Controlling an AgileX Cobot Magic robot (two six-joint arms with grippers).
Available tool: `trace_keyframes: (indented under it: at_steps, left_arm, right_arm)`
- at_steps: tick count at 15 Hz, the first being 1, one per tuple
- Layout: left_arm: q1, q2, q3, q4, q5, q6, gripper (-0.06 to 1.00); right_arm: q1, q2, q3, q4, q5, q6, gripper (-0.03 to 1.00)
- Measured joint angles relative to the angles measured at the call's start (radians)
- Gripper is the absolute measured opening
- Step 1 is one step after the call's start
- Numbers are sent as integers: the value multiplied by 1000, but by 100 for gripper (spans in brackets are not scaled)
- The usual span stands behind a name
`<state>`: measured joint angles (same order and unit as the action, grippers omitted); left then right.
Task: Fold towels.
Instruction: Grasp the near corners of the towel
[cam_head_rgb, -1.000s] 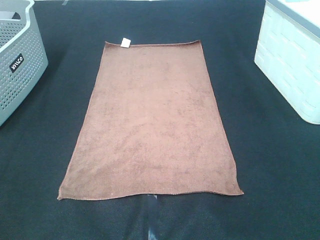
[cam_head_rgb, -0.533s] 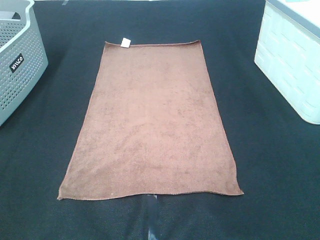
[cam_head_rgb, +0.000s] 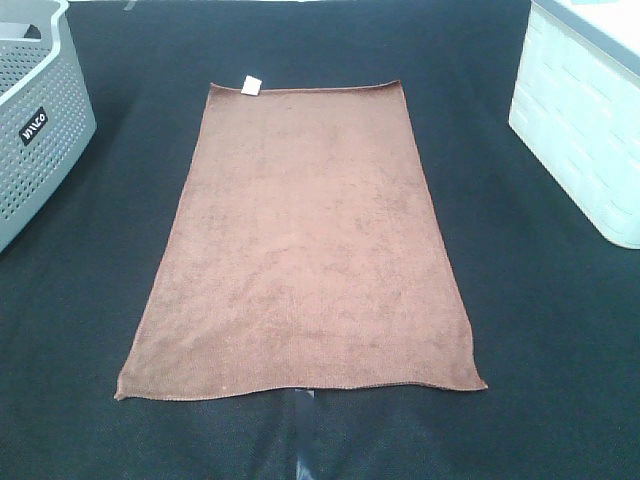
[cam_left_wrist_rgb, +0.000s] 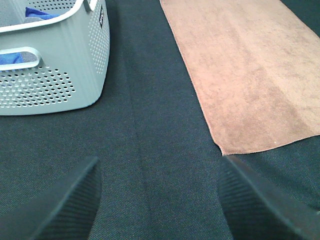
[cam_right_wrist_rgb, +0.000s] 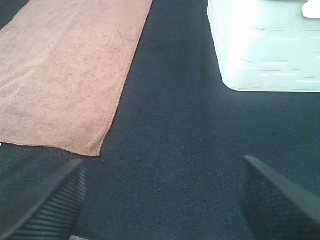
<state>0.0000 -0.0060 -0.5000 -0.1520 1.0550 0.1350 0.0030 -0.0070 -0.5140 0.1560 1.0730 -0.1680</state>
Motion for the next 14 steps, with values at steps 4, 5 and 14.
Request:
trace_keyframes:
  at_steps: [4,5,14]
  left_arm:
    - [0,0,0,-1,0,0,64]
    - [0,0,0,-1,0,0,64]
    - [0,0,0,-2,0,-1,64]
  right_arm:
    - [0,0,0,0,-1,0,78]
    - [0,0,0,0,-1,0,78]
    - [0,0,0,0,-5,11,77]
